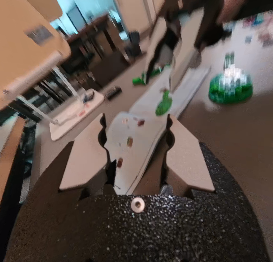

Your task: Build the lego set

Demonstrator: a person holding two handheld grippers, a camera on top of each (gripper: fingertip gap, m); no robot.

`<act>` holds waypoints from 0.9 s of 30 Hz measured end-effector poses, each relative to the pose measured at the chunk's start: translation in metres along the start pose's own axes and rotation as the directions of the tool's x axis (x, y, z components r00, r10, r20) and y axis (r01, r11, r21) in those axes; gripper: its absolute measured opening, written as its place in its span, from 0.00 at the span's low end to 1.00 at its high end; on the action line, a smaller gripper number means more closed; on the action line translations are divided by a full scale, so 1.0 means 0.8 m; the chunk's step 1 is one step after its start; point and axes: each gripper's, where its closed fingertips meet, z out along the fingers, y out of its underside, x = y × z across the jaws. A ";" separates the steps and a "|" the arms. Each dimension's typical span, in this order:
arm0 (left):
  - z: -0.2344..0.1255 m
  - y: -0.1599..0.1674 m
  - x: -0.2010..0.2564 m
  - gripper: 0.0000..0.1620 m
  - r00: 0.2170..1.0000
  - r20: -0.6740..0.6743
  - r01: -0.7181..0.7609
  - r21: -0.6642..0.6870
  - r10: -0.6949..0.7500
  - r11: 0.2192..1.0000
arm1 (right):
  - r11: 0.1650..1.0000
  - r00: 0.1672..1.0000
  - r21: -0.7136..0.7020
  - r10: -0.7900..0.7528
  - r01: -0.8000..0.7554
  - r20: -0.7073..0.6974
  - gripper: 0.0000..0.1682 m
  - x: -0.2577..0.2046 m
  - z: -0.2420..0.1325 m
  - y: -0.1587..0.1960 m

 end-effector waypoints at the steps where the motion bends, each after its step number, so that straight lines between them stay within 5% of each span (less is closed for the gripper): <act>1: 0.003 0.019 0.002 0.54 0.999 -0.038 -0.035 -0.082 0.032 0.996 | 1.000 1.000 0.022 0.004 -0.005 0.008 0.36 0.001 0.007 -0.009; 4: 0.012 0.056 0.017 0.55 0.972 -0.167 -0.202 -0.213 0.168 0.956 | 0.996 0.999 0.084 0.041 -0.042 0.014 0.36 0.005 0.014 -0.030; 8: 0.021 0.062 0.035 0.44 0.897 -0.293 -0.397 -0.205 0.330 0.895 | 0.987 0.991 0.096 0.130 -0.127 -0.027 0.37 0.022 -0.003 -0.022; 11: 0.034 0.069 0.023 0.38 0.858 -0.265 -0.502 -0.258 0.439 0.825 | 0.970 0.968 0.101 0.231 -0.221 -0.095 0.37 0.038 -0.030 0.003; 15: 0.046 0.071 0.012 0.26 0.705 -0.217 -0.707 -0.287 0.675 0.646 | 0.915 0.904 0.125 0.400 -0.384 -0.150 0.37 0.051 -0.065 0.047; 18: 0.055 0.072 -0.008 0.01 0.541 -0.123 -0.804 -0.366 0.832 0.468 | 0.867 0.852 0.139 0.497 -0.479 -0.163 0.37 0.051 -0.082 0.077; 19: 0.057 0.065 -0.014 0.00 0.499 -0.072 -0.815 -0.377 0.864 0.439 | 0.855 0.841 0.151 0.517 -0.497 -0.159 0.37 0.049 -0.085 0.082; 24: 0.061 0.015 -0.038 0.00 0.602 0.138 -0.708 -0.362 0.786 0.606 | 0.911 0.890 0.197 0.401 -0.362 -0.218 0.38 0.033 -0.087 0.066; 27: 0.055 -0.046 -0.059 0.00 0.573 0.303 -0.703 -0.297 0.762 0.647 | 0.942 0.915 0.161 0.326 -0.294 -0.236 0.45 0.023 -0.074 0.055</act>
